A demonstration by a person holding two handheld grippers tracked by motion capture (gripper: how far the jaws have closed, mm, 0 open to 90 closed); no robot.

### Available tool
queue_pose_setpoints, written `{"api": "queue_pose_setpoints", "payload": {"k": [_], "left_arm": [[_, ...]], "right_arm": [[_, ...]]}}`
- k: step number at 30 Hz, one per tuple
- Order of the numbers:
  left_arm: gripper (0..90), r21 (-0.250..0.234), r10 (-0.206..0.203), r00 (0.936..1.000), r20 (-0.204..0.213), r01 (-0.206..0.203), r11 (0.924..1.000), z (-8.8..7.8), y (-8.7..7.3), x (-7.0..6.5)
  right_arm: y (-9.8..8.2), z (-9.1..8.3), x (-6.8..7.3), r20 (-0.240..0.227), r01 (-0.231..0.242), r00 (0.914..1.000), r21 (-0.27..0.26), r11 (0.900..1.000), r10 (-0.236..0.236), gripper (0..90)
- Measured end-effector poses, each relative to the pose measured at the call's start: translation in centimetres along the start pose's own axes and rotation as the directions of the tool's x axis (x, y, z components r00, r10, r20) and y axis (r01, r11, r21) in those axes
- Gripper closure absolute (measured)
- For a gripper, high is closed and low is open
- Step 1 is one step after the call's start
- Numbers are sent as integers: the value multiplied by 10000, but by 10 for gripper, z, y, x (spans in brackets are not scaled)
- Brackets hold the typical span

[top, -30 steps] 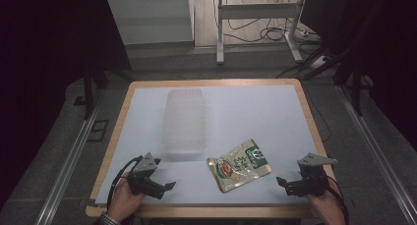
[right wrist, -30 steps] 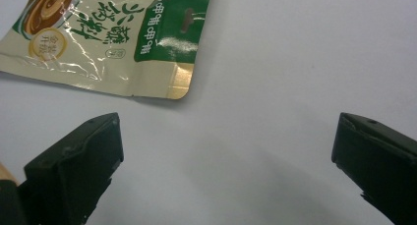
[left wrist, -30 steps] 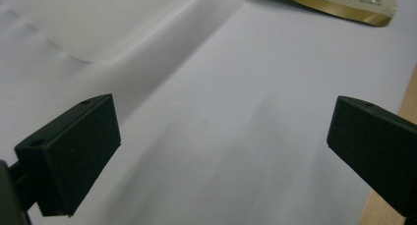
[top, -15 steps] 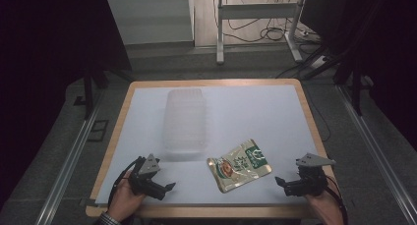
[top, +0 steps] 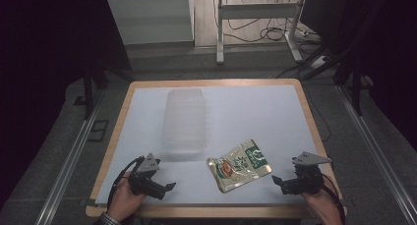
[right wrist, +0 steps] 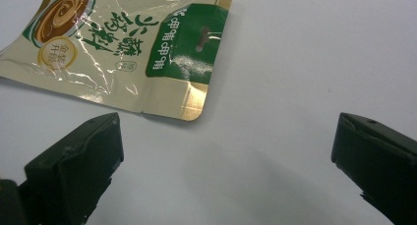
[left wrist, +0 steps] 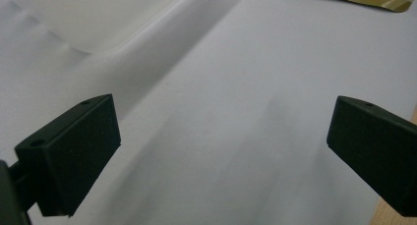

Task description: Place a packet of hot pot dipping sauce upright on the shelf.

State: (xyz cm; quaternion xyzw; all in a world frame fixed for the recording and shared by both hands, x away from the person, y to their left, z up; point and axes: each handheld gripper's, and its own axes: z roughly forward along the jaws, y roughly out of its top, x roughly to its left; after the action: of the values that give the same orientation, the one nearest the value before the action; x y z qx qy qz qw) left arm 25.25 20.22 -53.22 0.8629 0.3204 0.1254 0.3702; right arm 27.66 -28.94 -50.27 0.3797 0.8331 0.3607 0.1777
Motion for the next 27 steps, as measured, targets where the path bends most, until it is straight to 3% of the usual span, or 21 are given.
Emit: {"api": "queue_pose_setpoints", "payload": {"k": [15, 27], "left_arm": [[0, 222, 394, 9989, -234, -389, 9990, 2, 0, -3], [0, 144, 486, 9985, -271, -482, 9987, 1, 0, -3]], "right_arm": [[6, 12, 2, -447, 5, 9990, -170, 9999, -12, 0], [12, 22, 3, -796, 45, 9968, -173, 9998, -59, 8]]}}
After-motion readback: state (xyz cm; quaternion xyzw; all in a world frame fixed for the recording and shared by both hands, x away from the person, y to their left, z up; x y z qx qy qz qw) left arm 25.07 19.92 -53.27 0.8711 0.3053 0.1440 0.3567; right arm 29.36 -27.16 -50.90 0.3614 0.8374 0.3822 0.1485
